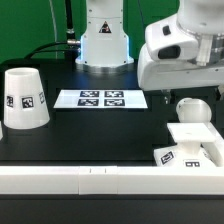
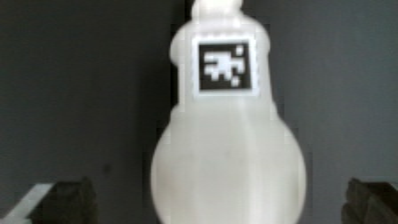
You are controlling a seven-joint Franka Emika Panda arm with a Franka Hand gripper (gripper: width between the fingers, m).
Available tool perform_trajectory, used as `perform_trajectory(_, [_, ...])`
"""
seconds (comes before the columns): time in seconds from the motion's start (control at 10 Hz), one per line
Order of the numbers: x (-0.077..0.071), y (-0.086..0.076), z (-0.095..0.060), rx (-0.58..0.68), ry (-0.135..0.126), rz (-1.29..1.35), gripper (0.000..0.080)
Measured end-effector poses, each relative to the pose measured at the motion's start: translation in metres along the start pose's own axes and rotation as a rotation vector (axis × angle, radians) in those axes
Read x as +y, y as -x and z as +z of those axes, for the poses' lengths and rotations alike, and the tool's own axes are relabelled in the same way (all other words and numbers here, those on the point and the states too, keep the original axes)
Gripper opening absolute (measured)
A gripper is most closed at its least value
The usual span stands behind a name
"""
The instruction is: Assemble lamp
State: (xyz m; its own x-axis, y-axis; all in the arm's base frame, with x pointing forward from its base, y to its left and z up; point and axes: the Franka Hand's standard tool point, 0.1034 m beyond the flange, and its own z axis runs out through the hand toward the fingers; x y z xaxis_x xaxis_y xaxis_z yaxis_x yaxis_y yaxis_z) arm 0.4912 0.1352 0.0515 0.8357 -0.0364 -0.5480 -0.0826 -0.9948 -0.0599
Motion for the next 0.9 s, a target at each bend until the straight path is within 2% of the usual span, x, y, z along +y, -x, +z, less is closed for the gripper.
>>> perform_trajectory(0.2, [0.003, 0.002, 0.003, -0.134, 0.005, 0.002, 0.0699])
perform_trajectory(0.5, [-0.001, 0.005, 0.009, -0.289, 0.009, -0.004, 0.0699])
perform_trajectory(0.9, [-0.006, -0.003, 0.019, -0.306, 0.011, -0.013, 0.0699])
